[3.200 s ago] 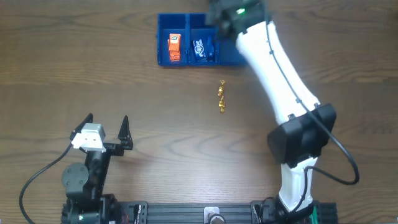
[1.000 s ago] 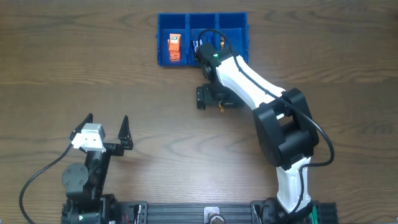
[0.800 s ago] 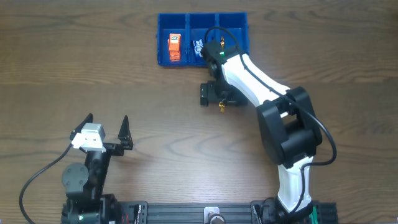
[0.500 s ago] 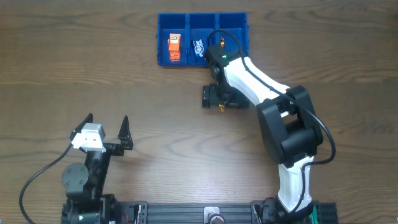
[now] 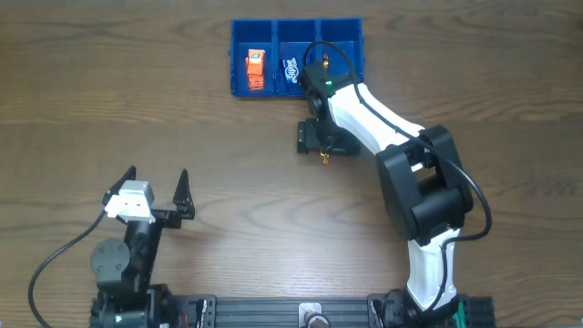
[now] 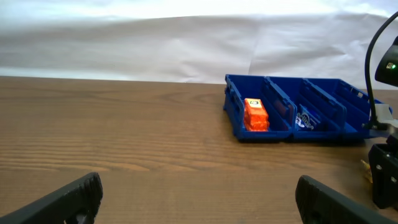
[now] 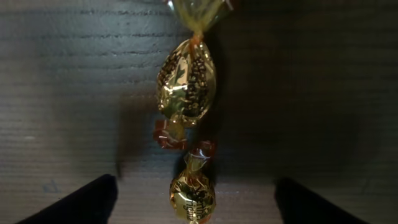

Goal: Sort Candies Into Trays

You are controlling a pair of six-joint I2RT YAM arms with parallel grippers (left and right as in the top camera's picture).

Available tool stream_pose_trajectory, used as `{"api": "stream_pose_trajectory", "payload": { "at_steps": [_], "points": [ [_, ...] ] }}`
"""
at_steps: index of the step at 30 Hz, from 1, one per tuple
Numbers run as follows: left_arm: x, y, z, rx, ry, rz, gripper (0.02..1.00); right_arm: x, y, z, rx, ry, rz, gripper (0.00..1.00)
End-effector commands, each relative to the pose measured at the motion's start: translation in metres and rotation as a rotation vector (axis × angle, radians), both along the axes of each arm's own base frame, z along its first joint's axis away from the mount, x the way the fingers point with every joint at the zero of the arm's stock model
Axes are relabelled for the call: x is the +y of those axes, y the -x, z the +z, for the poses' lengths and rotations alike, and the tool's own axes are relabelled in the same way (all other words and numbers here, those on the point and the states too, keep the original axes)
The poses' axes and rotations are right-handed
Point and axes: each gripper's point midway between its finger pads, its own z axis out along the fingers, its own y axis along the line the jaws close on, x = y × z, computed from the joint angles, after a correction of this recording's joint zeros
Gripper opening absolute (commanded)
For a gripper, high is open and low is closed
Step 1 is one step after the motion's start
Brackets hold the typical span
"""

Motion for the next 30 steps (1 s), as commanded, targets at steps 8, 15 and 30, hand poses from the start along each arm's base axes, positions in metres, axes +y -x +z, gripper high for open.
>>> {"api": "stream_pose_trajectory", "payload": {
  "at_steps": [8,15,30],
  "points": [
    [-0.005,0.001,-0.016,0.046,0.006,-0.025,0.998,0.003,0.002,-0.005,-0.005,0.02,0.019,0.652],
    [-0.005,0.001,-0.016,0.046,0.006,-0.025,0.996,0.003,0.003,-0.007,0.002,0.024,0.019,0.518],
    [-0.005,0.001,-0.016,0.046,0.006,-0.025,0.998,0.002,0.005,-0.017,0.025,0.035,0.019,0.266]
  ]
}}
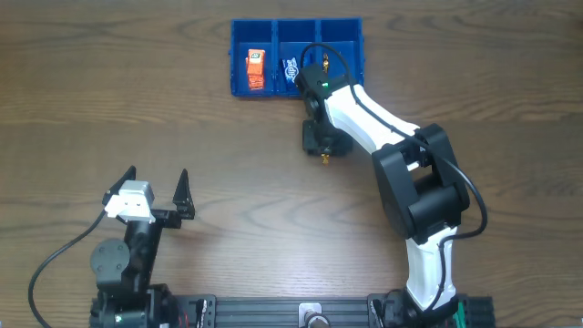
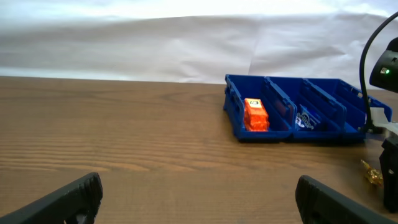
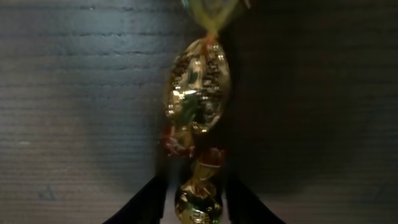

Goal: Sort Candies Into Trays

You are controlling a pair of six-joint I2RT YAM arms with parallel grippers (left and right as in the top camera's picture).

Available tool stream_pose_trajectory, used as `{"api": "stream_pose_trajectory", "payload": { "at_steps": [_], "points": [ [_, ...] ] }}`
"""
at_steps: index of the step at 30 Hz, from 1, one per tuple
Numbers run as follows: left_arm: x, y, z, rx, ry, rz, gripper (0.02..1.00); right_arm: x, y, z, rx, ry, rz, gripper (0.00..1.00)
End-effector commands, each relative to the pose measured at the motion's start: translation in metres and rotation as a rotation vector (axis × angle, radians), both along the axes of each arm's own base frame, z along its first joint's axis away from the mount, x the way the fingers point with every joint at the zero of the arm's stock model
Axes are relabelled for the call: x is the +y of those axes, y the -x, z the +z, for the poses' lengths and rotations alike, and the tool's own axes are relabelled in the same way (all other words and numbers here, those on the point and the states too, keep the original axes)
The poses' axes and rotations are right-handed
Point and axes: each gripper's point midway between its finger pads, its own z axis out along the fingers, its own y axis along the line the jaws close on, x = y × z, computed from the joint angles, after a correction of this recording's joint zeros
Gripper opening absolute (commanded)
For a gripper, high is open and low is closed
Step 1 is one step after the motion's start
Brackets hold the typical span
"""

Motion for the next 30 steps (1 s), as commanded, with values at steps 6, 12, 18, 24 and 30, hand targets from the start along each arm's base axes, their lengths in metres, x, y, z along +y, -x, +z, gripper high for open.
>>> {"api": "stream_pose_trajectory", "payload": {
  "at_steps": [6,12,18,24,30],
  "points": [
    [-0.005,0.001,-0.016,0.046,0.005,-0.025,0.998,-0.001,0.004,-0.011,0.021,0.024,0.007,0.038],
    [-0.005,0.001,-0.016,0.046,0.005,-0.025,0.998,0.005,-0.008,0.022,-0.057,-0.017,0.028,0.038],
    [-0.005,0.001,-0.016,0.046,0.005,-0.025,0.996,-0.01,-0.089,0.143,-0.449,-0.009,-0.021,0.038],
    [-0.005,0.001,-0.016,0.046,0.005,-0.025,0.998,-0.026,-0.178,0.213,-0.847,0.038,0.013,0.036],
    [-0.005,0.001,-0.016,0.046,0.005,-0.025,0.998,-0.024,-0.197,0.171,-0.82,0.073,0.012,0.036]
  ]
}}
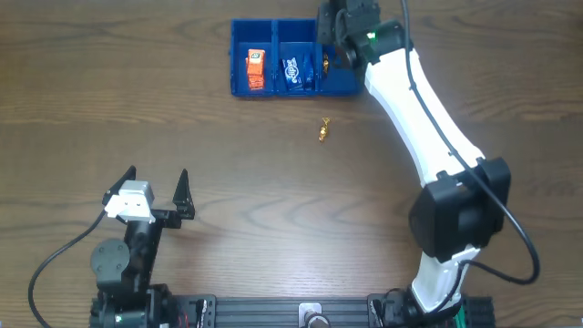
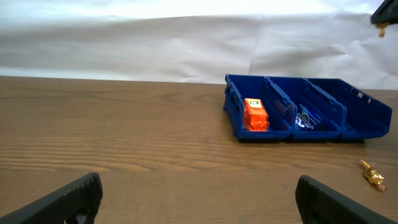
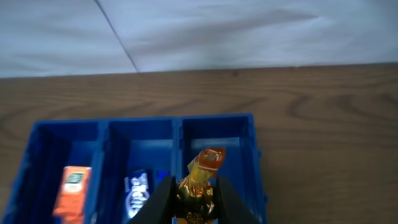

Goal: Sort Candies Into Trays

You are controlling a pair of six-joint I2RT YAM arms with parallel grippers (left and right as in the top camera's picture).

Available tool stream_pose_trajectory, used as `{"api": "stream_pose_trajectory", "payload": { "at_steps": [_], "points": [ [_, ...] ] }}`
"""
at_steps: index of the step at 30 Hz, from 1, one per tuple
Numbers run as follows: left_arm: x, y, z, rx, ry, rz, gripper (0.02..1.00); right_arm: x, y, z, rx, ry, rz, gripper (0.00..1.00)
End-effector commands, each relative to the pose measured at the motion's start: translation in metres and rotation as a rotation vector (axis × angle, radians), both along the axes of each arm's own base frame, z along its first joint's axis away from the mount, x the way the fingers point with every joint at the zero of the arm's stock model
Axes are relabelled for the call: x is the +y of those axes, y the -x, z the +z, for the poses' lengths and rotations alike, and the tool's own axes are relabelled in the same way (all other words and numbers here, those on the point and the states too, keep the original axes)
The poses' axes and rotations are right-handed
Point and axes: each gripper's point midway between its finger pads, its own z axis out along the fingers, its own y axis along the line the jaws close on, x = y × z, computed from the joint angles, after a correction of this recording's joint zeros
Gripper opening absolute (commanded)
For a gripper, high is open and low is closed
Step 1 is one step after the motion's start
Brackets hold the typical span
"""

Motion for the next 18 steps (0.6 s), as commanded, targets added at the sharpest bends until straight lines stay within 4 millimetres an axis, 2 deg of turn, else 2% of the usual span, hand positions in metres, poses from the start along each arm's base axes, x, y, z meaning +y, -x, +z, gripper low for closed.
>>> {"api": "stream_pose_trajectory", "payload": {
  "at_steps": [1,4,7,8,9,10,11,12,14,15,18],
  "points": [
    [-0.005,0.001,-0.016,0.046,0.005,-0.025,0.998,-0.002,-0.007,-0.06,0.096,0.097,0.002,0.036],
    [-0.005,0.001,-0.016,0.046,0.005,-0.025,0.998,-0.005,-0.006,-0.076,0.133,0.117,-0.012,0.036],
    [-0.005,0.001,-0.016,0.046,0.005,-0.025,0.998,-0.009,-0.002,-0.081,0.155,0.135,-0.019,0.04],
    [-0.005,0.001,-0.016,0.046,0.005,-0.025,0.996,-0.009,-0.001,-0.081,0.159,0.136,-0.019,0.115],
    [-0.004,0.001,-0.016,0.046,0.005,-0.024,0.998,-0.009,-0.001,-0.082,0.162,0.138,-0.018,0.257],
    [-0.004,0.001,-0.016,0.046,0.005,-0.024,0.998,-0.009,0.0,-0.082,0.163,0.138,-0.018,0.299],
    [-0.005,0.001,-0.016,0.046,0.005,-0.025,0.998,-0.009,0.0,-0.083,0.165,0.139,-0.018,0.386],
    [-0.005,0.001,-0.016,0.046,0.005,-0.025,0.998,-0.009,0.0,-0.083,0.165,0.138,-0.018,0.544],
    [-0.005,0.001,-0.016,0.046,0.005,-0.025,0.998,-0.009,0.0,-0.083,0.165,0.137,-0.016,0.936],
    [-0.005,0.001,-0.016,0.046,0.005,-0.025,0.998,-0.009,0.0,-0.083,0.166,0.136,-0.015,1.0],
    [-0.005,0.001,-0.016,0.046,0.005,-0.025,0.998,-0.009,0.0,-0.083,0.167,0.136,-0.015,0.998]
  ]
}}
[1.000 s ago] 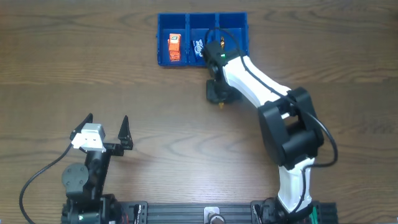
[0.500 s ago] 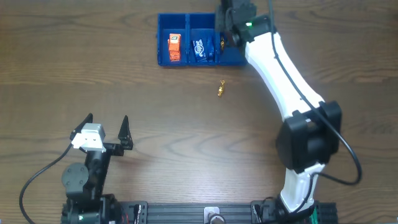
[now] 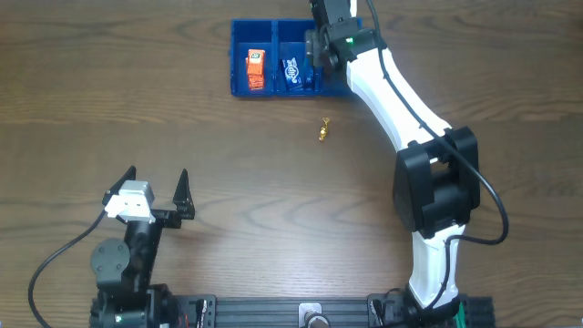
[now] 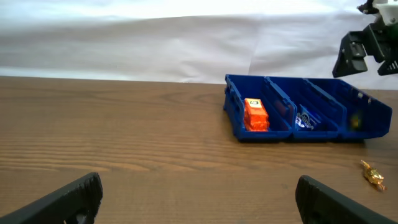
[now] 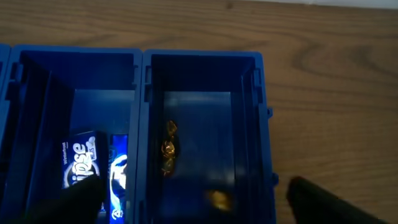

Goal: Sort Candies Into Trays

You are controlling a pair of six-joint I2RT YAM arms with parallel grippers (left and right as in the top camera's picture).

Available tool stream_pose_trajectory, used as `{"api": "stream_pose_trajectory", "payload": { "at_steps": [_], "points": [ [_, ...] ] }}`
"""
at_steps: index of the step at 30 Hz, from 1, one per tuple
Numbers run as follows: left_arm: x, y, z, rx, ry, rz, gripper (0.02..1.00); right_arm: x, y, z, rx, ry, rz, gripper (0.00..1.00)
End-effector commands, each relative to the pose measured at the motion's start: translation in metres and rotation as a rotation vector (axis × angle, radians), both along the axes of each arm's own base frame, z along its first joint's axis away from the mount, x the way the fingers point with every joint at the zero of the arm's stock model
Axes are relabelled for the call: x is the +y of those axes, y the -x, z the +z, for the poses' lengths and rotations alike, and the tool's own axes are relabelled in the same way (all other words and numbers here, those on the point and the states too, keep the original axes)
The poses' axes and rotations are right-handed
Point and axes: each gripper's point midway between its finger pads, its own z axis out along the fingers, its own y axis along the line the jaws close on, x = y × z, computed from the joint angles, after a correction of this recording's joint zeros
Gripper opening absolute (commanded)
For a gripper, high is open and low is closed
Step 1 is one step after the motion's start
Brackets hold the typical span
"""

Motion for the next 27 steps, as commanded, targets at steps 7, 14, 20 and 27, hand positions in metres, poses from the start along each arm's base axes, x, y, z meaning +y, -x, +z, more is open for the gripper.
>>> {"api": "stream_pose_trajectory", "payload": {
  "at_steps": [7,14,20,27],
  "points": [
    [-0.005,0.001,-0.016,0.046,0.006,-0.025,0.998,-0.004,0.016,0.01,0.037,-0.031,-0.049,0.998],
    [-0.005,0.001,-0.016,0.046,0.006,-0.025,0.998,0.02,0.099,0.018,0.298,-0.143,-0.026,0.998],
    [-0.004,0.001,-0.016,0.046,0.005,-0.024,0.998,0.03,0.141,-0.041,0.472,-0.073,-0.024,0.998],
    [-0.005,0.001,-0.016,0.046,0.006,-0.025,0.998,0.028,0.148,-0.089,0.548,-0.05,-0.062,1.0]
  ]
}}
